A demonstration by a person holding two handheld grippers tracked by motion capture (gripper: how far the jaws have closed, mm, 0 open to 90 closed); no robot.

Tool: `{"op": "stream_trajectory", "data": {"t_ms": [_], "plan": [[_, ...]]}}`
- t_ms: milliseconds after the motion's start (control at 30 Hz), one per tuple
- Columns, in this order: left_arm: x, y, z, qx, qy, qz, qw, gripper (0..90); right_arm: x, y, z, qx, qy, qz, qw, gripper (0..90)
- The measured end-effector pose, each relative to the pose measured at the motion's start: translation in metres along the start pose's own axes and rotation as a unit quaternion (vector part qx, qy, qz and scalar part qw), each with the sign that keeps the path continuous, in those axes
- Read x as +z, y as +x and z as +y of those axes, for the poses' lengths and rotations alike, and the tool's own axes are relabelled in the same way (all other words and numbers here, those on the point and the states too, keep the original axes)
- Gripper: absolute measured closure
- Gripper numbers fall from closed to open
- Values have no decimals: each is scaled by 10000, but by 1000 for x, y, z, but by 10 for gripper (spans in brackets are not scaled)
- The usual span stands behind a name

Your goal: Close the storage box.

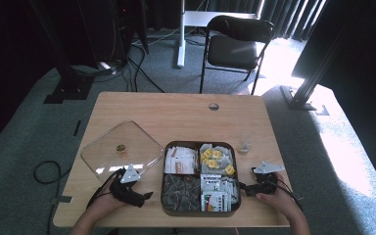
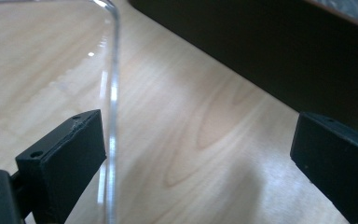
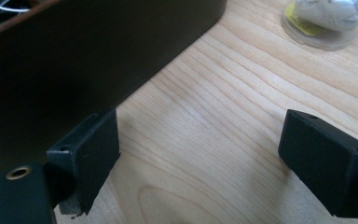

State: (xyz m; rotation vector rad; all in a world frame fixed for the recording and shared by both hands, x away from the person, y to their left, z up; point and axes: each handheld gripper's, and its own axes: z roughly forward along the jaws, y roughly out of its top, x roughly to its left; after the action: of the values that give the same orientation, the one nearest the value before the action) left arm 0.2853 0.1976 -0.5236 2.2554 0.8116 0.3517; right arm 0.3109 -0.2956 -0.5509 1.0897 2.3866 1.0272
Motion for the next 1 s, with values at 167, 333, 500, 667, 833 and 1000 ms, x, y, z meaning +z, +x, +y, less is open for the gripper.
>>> {"op": "stream_trajectory", "data": {"t_ms": [167,333,500,667,833,1000], "plan": [[-6,10,3,-197,-120,280,9993,33,0,0,0,-4,4,-1,10000,119],[-10,21,3,-397,-219,538,9975,36,0,0,0,0,2,-4,10000,119],[-12,30,4,-546,-310,757,9952,36,0,0,0,6,3,-4,10000,119],[-13,38,5,-690,-392,955,9923,37,0,0,0,1,2,-5,10000,119],[-14,46,4,-865,-516,1119,9886,42,0,0,0,5,2,-3,10000,118],[-13,55,4,-1015,-596,1313,9843,47,0,0,0,2,2,-3,10000,119]]}}
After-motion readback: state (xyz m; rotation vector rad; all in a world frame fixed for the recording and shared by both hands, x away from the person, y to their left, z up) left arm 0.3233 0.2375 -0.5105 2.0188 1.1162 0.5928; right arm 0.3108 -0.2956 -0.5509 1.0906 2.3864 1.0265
